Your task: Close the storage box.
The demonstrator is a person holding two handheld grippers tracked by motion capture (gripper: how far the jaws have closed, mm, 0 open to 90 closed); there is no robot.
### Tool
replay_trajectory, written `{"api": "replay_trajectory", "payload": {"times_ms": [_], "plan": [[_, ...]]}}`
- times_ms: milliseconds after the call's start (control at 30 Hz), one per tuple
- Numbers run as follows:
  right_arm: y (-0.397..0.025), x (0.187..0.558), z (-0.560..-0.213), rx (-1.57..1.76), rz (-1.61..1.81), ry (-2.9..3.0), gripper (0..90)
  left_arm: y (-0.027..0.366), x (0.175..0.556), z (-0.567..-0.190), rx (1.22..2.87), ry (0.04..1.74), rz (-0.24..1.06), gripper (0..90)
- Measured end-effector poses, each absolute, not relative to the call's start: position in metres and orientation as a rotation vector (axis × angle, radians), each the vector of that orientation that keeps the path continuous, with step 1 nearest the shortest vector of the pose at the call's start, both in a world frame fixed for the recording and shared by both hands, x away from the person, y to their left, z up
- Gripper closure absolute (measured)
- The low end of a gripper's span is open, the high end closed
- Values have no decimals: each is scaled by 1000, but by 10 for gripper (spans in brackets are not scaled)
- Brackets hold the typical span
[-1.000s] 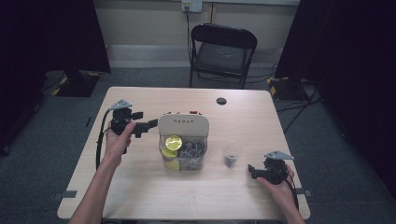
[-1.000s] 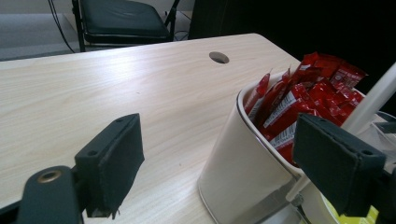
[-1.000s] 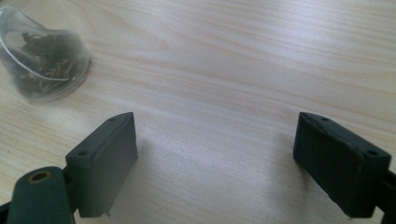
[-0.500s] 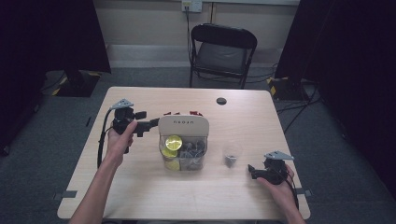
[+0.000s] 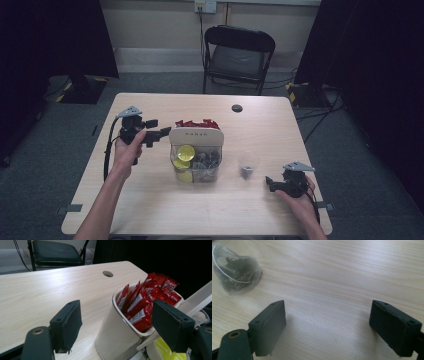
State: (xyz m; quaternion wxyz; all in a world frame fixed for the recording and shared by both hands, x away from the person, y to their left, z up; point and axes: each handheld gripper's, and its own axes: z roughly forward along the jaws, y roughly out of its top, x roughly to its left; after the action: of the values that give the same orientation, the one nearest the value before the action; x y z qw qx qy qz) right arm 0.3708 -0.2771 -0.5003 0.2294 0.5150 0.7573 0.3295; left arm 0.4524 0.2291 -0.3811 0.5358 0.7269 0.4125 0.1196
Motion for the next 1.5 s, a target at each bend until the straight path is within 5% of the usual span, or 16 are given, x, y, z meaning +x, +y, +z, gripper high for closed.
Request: {"api": "replay_trajectory", "payload": {"times_ms": [1500], "plan": [[-277,372,-500,1411,913,2093,135,210,443,-385,1777,946,258,176]]}}
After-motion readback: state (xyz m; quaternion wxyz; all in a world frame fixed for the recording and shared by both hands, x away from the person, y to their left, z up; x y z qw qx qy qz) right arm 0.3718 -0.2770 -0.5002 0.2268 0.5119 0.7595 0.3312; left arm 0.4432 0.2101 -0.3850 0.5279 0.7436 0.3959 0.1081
